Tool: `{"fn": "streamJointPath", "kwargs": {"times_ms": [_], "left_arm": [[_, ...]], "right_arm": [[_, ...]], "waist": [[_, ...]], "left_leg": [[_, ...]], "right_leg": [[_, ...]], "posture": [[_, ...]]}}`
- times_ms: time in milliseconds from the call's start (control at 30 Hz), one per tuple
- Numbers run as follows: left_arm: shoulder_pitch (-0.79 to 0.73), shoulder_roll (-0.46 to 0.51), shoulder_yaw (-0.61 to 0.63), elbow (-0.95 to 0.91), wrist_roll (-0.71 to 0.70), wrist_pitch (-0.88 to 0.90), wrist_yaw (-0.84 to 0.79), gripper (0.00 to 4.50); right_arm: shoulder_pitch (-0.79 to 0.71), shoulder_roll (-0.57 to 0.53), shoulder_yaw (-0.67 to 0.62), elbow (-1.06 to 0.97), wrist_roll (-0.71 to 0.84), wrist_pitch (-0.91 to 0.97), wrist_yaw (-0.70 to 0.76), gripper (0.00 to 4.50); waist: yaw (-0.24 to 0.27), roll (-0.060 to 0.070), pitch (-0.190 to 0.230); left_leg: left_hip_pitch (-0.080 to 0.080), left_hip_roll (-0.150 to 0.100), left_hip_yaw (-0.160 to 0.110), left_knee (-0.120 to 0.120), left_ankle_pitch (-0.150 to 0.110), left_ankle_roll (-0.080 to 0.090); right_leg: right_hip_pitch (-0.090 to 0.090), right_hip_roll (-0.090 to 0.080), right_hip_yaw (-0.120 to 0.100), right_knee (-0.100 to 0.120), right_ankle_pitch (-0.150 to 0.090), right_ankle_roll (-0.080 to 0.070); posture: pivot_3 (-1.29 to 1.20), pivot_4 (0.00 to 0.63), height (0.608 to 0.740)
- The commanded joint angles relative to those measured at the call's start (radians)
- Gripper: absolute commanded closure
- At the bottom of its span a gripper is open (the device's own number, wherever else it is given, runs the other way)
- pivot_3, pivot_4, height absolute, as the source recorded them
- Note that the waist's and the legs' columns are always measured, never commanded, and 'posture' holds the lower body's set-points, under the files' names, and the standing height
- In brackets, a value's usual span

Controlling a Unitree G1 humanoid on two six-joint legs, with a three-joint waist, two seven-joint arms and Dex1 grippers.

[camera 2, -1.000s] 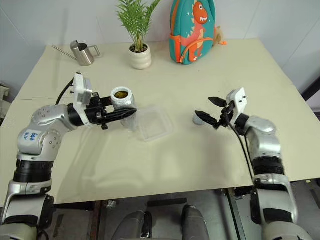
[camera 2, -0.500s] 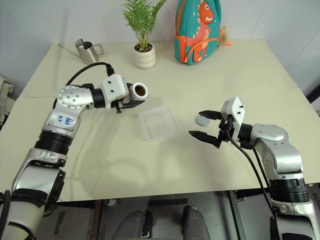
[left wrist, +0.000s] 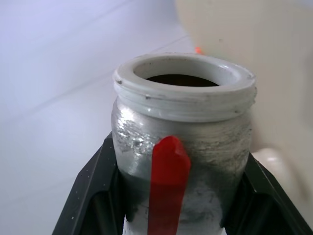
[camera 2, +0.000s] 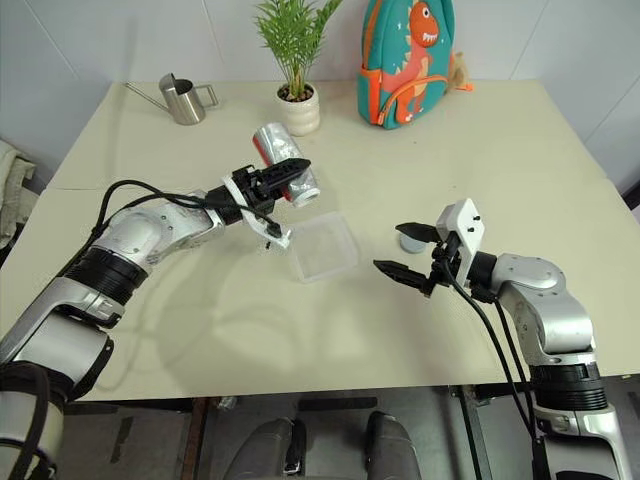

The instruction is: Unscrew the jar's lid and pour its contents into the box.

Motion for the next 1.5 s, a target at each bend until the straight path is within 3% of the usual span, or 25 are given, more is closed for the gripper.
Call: {"fn": "streamJointPath", "kwargs": {"times_ms": [33,333,533,633,733,867,1000,1067,1167,1233,1333,1500], "left_arm": [[-0.071,0.004,-0.065,0.043,0.140,0.094,0.175,2.54],[-0.112,0.011,-0.156,0.065,0.232,0.152,0.284,2.54],[-0.115,0.035,-0.150,0.030,0.220,0.130,0.272,2.54],[-0.097,0.063,-0.111,-0.008,0.140,0.063,0.234,2.54],[-0.075,0.091,-0.032,-0.019,-0.062,-0.089,0.121,2.54],[0.011,0.096,0.117,0.014,-0.512,-0.264,-0.237,2.54],[0.208,0.082,0.334,-0.072,-1.064,-0.041,-0.726,2.54],[0.287,0.069,0.469,-0.131,-1.259,0.167,-0.854,2.54],[0.329,0.043,0.686,-0.148,-1.417,0.516,-0.824,2.54],[0.361,0.040,0.792,-0.142,-1.477,0.626,-0.803,2.54],[0.422,0.019,0.934,-0.135,-1.564,0.731,-0.797,2.54],[0.533,-0.030,1.064,-0.154,-1.617,0.737,-0.771,2.54]], "right_arm": [[-0.026,0.003,-0.007,-0.008,0.011,-0.015,0.003,0.02],[-0.036,0.029,0.001,0.006,0.006,-0.023,0.001,0.02],[-0.039,0.048,0.004,0.026,-0.002,-0.037,0.005,0.02],[-0.045,0.053,0.007,0.042,-0.006,-0.048,0.012,0.02],[-0.048,0.055,0.007,0.051,-0.006,-0.053,0.020,0.02],[-0.048,0.052,0.011,0.064,-0.007,-0.070,0.042,0.02],[-0.057,0.038,0.023,0.099,-0.035,-0.121,0.077,0.02],[-0.069,0.030,0.028,0.129,-0.047,-0.145,0.093,0.02],[-0.088,0.029,0.022,0.166,-0.052,-0.177,0.114,0.02],[-0.090,0.032,0.018,0.180,-0.058,-0.231,0.136,0.02],[-0.092,0.039,0.025,0.196,-0.063,-0.281,0.161,0.02],[-0.134,0.067,0.030,0.244,-0.050,-0.307,0.186,0.02]], "waist": [[0.000,0.000,0.000],[-0.001,0.000,0.000],[-0.002,0.000,0.000],[-0.003,0.000,0.000],[-0.003,0.000,0.000],[-0.006,0.000,0.000],[-0.015,0.000,0.000],[-0.022,0.000,0.000],[-0.029,0.000,0.000],[-0.030,-0.001,-0.001],[-0.030,-0.001,-0.001],[-0.028,-0.003,-0.002]], "left_leg": [[0.000,0.000,0.000,0.000,0.000,0.000],[-0.001,0.000,0.000,0.001,0.000,0.000],[-0.001,0.000,0.000,0.002,0.000,0.000],[0.000,0.000,0.000,0.002,0.000,0.000],[0.000,0.000,0.000,0.003,0.000,0.000],[0.000,0.004,0.000,0.004,0.000,0.000],[0.001,0.005,0.001,0.008,0.000,0.000],[0.000,0.005,0.001,0.011,0.000,0.000],[0.000,0.006,-0.001,0.017,0.000,0.001],[0.001,0.006,-0.002,0.017,0.000,0.001],[0.005,0.006,-0.002,0.016,0.000,0.001],[0.005,0.006,-0.002,0.016,0.000,0.000]], "right_leg": [[0.000,0.000,0.000,0.000,0.000,0.000],[0.000,0.000,0.000,0.000,0.000,0.000],[0.000,0.000,0.000,0.001,0.000,0.000],[0.000,-0.001,0.000,0.001,0.000,0.000],[0.000,-0.001,0.000,0.002,0.000,0.000],[0.000,-0.002,0.000,0.002,0.000,0.000],[0.000,-0.002,-0.001,0.005,0.000,0.000],[0.000,-0.002,0.000,0.008,0.000,0.000],[0.001,-0.002,0.000,0.012,0.000,0.000],[0.003,-0.001,0.000,0.013,0.001,0.000],[0.005,-0.002,0.001,0.013,0.001,0.000],[0.005,-0.002,0.001,0.013,0.001,0.000]], "posture": [[0.00,0.150,0.740],[0.00,0.150,0.740],[0.00,0.150,0.740],[0.00,0.150,0.740],[0.00,0.150,0.740],[0.00,0.150,0.740],[0.00,0.150,0.740],[0.00,0.150,0.740],[0.00,0.150,0.740],[0.00,0.150,0.740],[0.00,0.150,0.740],[0.00,0.150,0.740]]}}
